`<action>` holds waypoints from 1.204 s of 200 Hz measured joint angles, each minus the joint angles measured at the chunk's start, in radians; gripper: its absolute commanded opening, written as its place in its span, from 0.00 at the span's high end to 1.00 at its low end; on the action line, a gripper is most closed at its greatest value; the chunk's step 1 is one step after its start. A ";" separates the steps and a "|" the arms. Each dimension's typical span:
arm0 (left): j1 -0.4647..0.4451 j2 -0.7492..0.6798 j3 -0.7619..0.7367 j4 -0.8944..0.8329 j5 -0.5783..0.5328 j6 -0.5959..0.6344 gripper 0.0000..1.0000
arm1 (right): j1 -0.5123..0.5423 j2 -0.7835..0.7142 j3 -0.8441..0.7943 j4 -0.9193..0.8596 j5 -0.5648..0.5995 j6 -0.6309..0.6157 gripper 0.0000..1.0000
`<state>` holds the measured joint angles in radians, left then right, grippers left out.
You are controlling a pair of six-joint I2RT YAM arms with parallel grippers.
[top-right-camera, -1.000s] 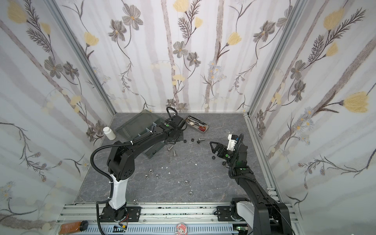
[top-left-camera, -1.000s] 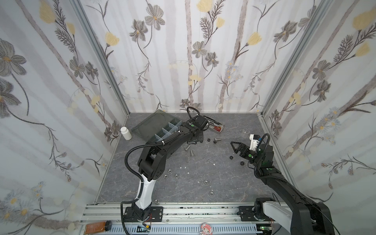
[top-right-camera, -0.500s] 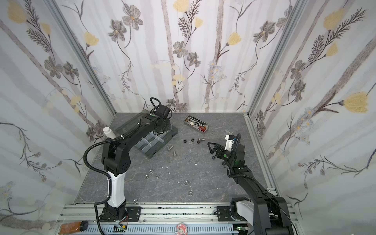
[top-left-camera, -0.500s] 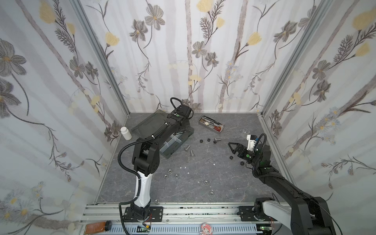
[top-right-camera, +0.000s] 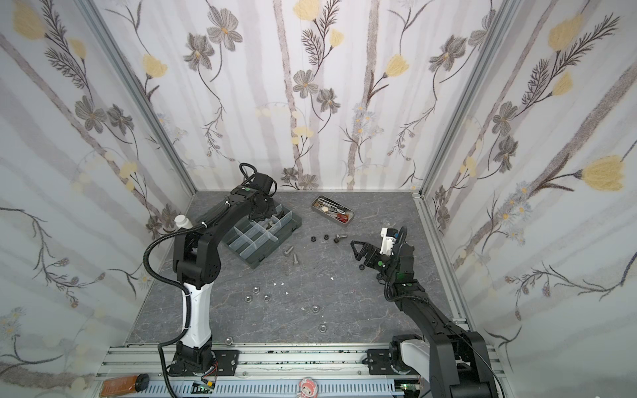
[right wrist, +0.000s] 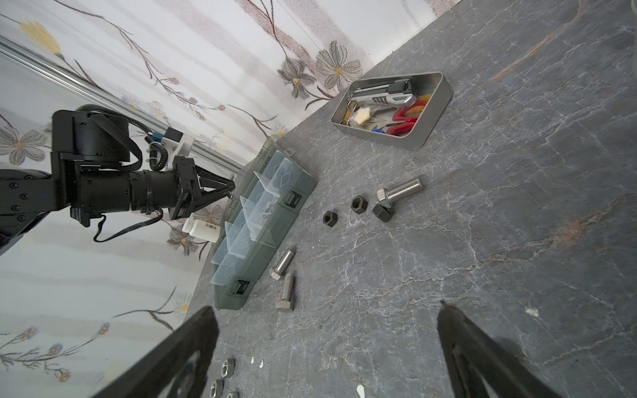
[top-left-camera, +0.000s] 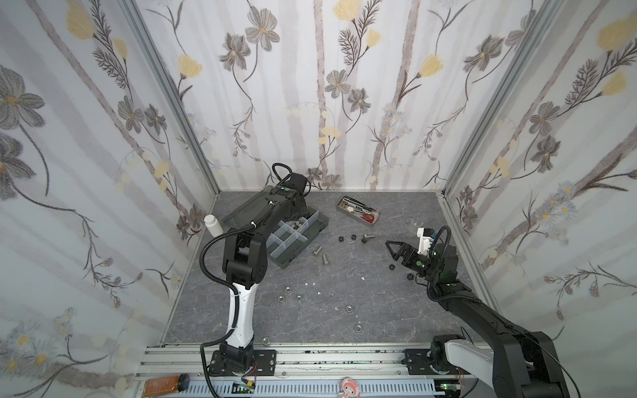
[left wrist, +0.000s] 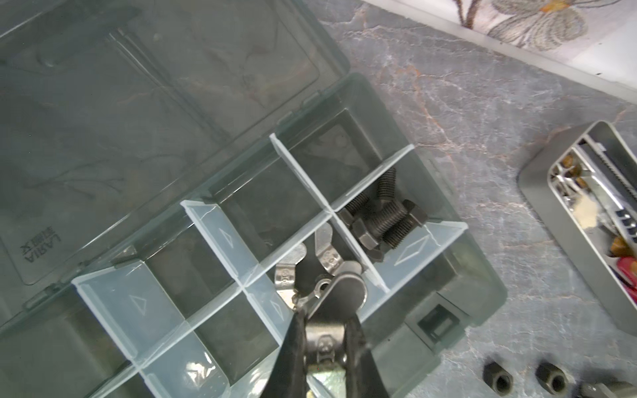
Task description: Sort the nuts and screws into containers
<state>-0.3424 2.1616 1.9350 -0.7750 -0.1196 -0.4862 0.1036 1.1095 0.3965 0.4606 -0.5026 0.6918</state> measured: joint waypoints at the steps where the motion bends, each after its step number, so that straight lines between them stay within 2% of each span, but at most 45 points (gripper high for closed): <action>1: 0.000 0.000 -0.001 0.000 0.000 0.000 0.93 | 0.000 0.000 0.000 0.000 0.000 0.000 0.00; 68: 0.006 0.060 0.014 0.010 0.019 0.011 0.93 | 0.002 0.006 0.000 0.006 0.000 0.007 0.00; 84: 0.007 0.067 0.015 0.011 0.019 0.012 0.90 | 0.002 0.007 0.000 0.007 0.000 0.007 0.00; 102: 0.010 0.070 0.012 0.013 0.020 0.013 0.82 | 0.002 0.009 0.000 0.007 0.000 0.007 0.00; 124: 0.015 0.070 0.006 0.016 0.021 0.015 0.64 | 0.003 0.010 0.000 0.007 0.000 0.007 0.00; 136: 0.015 0.070 0.005 0.018 0.026 0.015 0.57 | 0.004 0.010 0.000 0.007 -0.001 0.007 0.00; 191: 0.015 0.050 0.003 0.023 0.030 0.019 0.38 | 0.027 0.033 0.035 -0.017 -0.008 -0.011 0.03; 241: 0.014 -0.102 -0.069 0.060 0.064 0.023 0.29 | 0.151 0.068 0.159 -0.195 0.062 -0.115 0.07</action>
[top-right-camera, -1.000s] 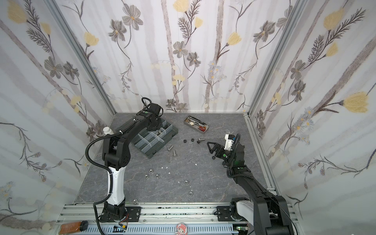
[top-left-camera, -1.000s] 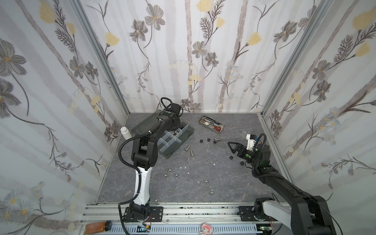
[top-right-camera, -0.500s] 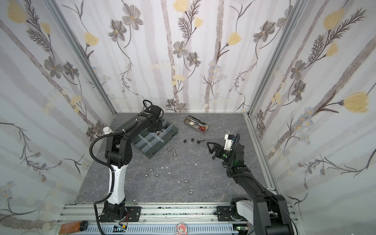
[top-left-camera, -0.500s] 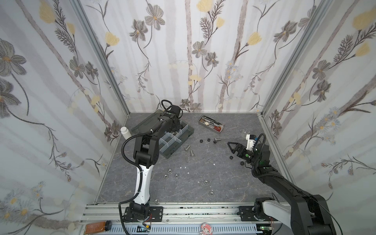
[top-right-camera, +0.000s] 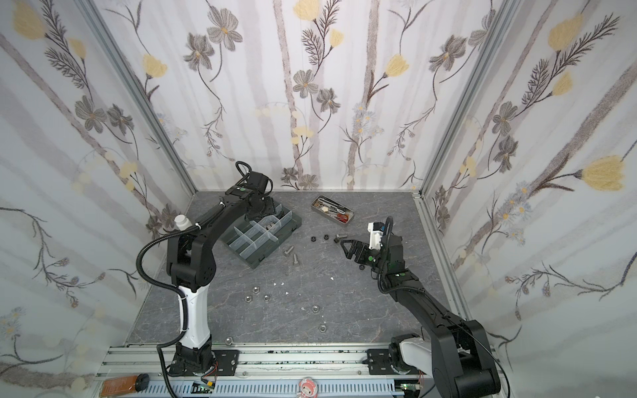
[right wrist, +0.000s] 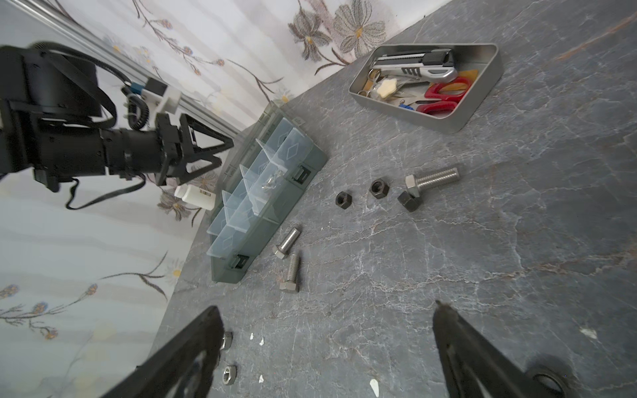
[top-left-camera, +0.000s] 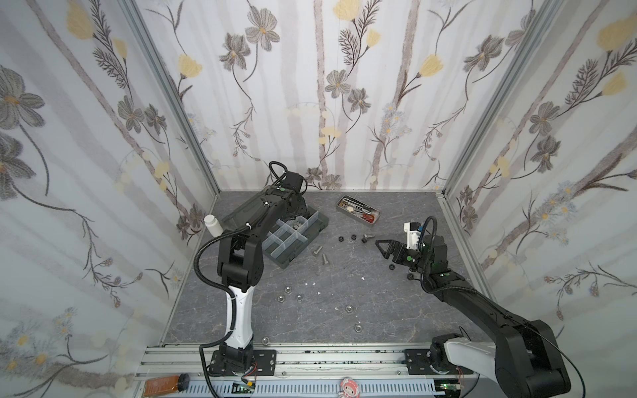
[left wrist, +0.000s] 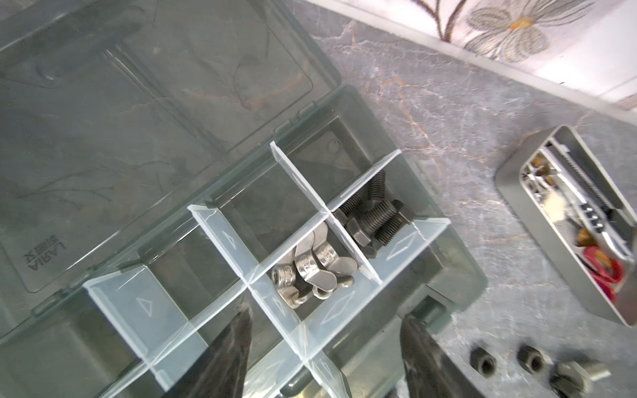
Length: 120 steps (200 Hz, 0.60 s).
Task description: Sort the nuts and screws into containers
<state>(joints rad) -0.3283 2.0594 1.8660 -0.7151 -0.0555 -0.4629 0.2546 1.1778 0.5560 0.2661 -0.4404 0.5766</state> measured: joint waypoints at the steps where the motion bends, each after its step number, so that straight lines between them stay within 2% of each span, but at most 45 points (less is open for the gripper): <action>1: 0.000 -0.002 -0.002 0.001 0.002 0.000 0.29 | 0.004 0.000 0.003 -0.006 0.006 -0.004 0.07; 68: -0.049 -0.253 -0.225 0.087 0.077 0.022 0.17 | 0.199 0.021 0.122 -0.266 0.190 -0.117 0.15; 96: -0.069 -0.354 -0.350 0.124 0.074 0.023 0.07 | 0.276 0.051 0.194 -0.376 0.255 -0.148 0.20; 102: -0.073 -0.377 -0.380 0.136 0.076 0.023 0.01 | 0.296 0.061 0.214 -0.401 0.272 -0.155 0.20; 120: -0.079 -0.451 -0.477 0.162 0.091 0.020 0.00 | 0.357 0.081 0.251 -0.458 0.319 -0.167 0.23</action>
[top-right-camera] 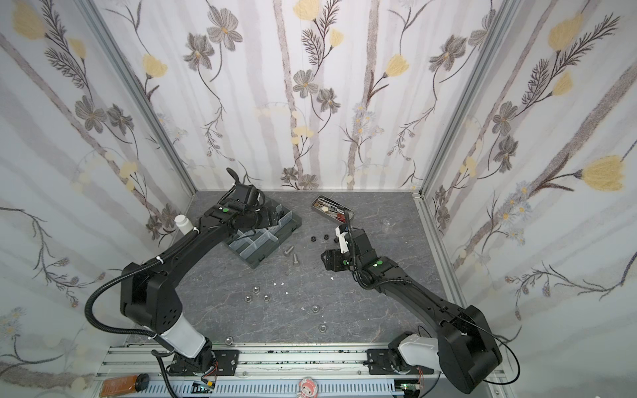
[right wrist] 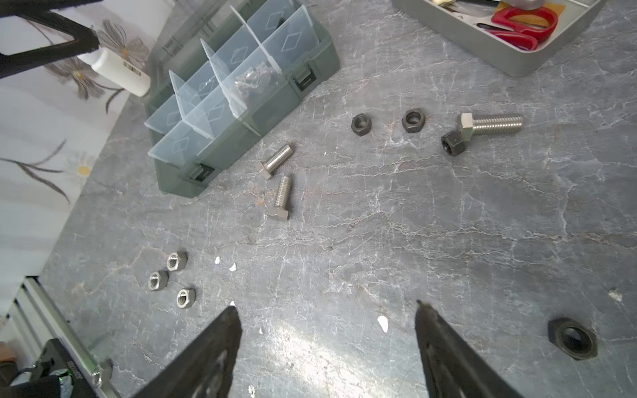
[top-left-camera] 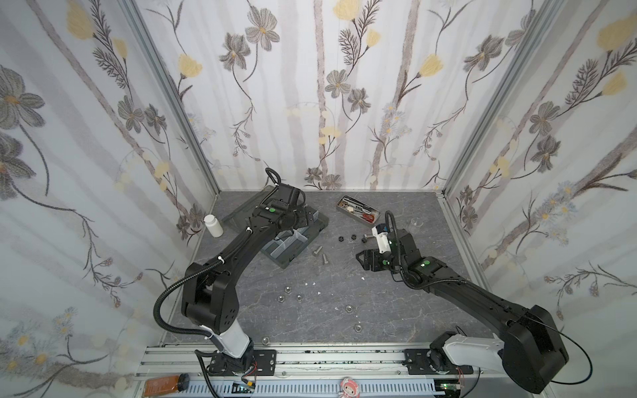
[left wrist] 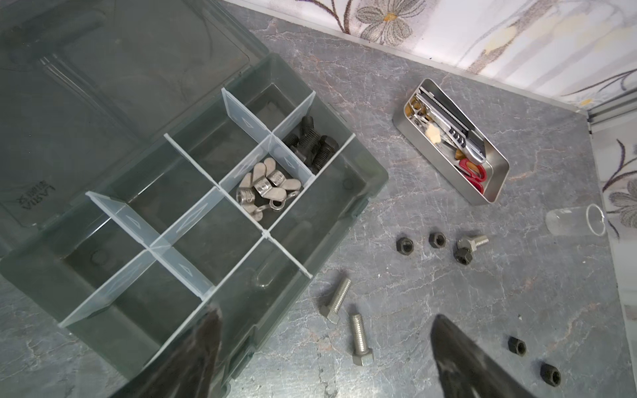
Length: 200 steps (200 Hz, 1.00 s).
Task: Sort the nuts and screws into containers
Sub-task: 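Withdraw the left gripper while the right gripper lowers onto a silver hex nut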
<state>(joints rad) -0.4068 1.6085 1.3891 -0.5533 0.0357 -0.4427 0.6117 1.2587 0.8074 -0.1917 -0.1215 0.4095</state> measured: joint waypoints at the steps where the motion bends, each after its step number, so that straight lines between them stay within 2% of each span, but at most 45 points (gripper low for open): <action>1: 0.000 -0.005 -0.007 0.003 0.002 0.000 0.00 | 0.002 0.001 0.001 -0.002 0.002 0.000 0.23; 31: 0.003 -0.120 -0.129 0.032 0.001 -0.003 0.00 | 0.095 0.023 0.008 -0.090 0.055 0.001 0.28; 96: 0.003 -0.280 -0.245 0.037 -0.016 -0.003 0.00 | 0.278 0.093 0.009 -0.174 0.124 0.046 0.33; 162: 0.040 -0.386 -0.325 0.025 -0.101 -0.041 0.00 | 0.405 0.185 0.016 -0.210 0.152 0.109 0.40; 200: 0.083 -0.377 -0.331 0.014 -0.110 -0.082 0.00 | 0.444 0.214 0.005 -0.217 0.163 0.142 0.46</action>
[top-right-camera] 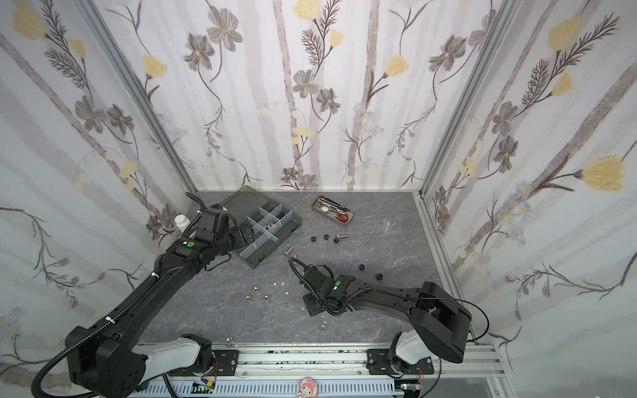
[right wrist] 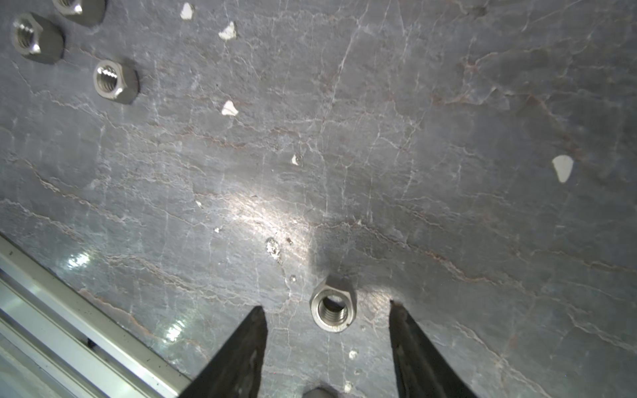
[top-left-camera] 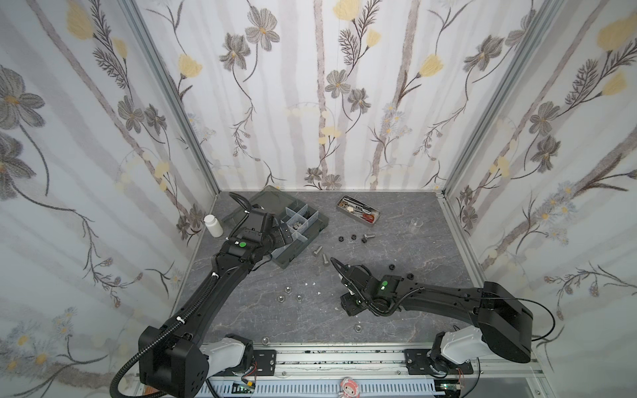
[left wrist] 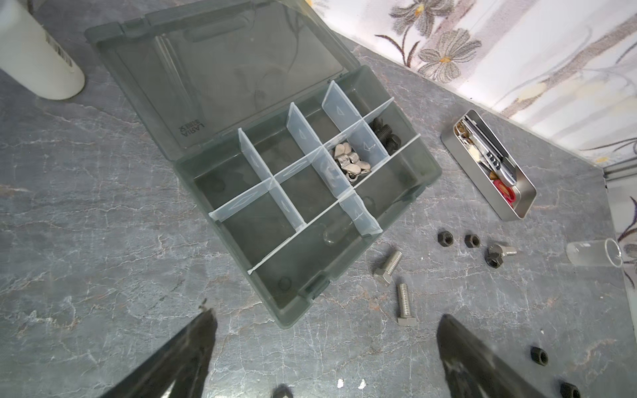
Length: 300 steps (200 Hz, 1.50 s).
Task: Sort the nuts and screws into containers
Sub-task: 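Withdraw the left gripper while the right gripper lowers onto a silver hex nut, then grasp the silver hex nut with the right gripper and carry it to the organizer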
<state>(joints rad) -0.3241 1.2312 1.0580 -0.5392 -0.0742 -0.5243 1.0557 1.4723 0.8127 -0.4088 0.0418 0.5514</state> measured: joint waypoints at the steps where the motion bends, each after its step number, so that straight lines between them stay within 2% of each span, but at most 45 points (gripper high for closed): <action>1: 0.001 0.001 0.000 0.000 0.000 0.000 0.00 | 0.001 0.001 0.000 -0.001 0.000 0.000 0.47; 27: 0.004 0.014 -0.021 0.000 0.021 0.000 0.00 | 0.010 0.018 -0.003 -0.006 0.002 0.016 0.50; 140: 0.032 -0.032 -0.081 0.034 0.039 0.001 0.00 | 0.038 0.112 0.017 -0.029 0.010 0.015 0.52; 203: 0.042 -0.033 -0.088 0.035 0.045 0.001 0.00 | 0.039 0.152 0.052 -0.047 0.051 -0.011 0.63; 250: 0.047 -0.036 -0.088 0.034 0.045 0.001 0.00 | 0.038 0.151 0.051 -0.051 0.066 -0.021 0.76; 300: 0.053 -0.047 -0.088 0.034 0.045 0.001 0.00 | 0.038 0.138 0.051 -0.064 0.069 -0.021 0.80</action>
<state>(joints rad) -0.2710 1.1843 0.9703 -0.5049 -0.0292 -0.5236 1.0939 1.6108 0.8639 -0.4725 0.1104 0.5304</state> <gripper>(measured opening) 0.998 0.237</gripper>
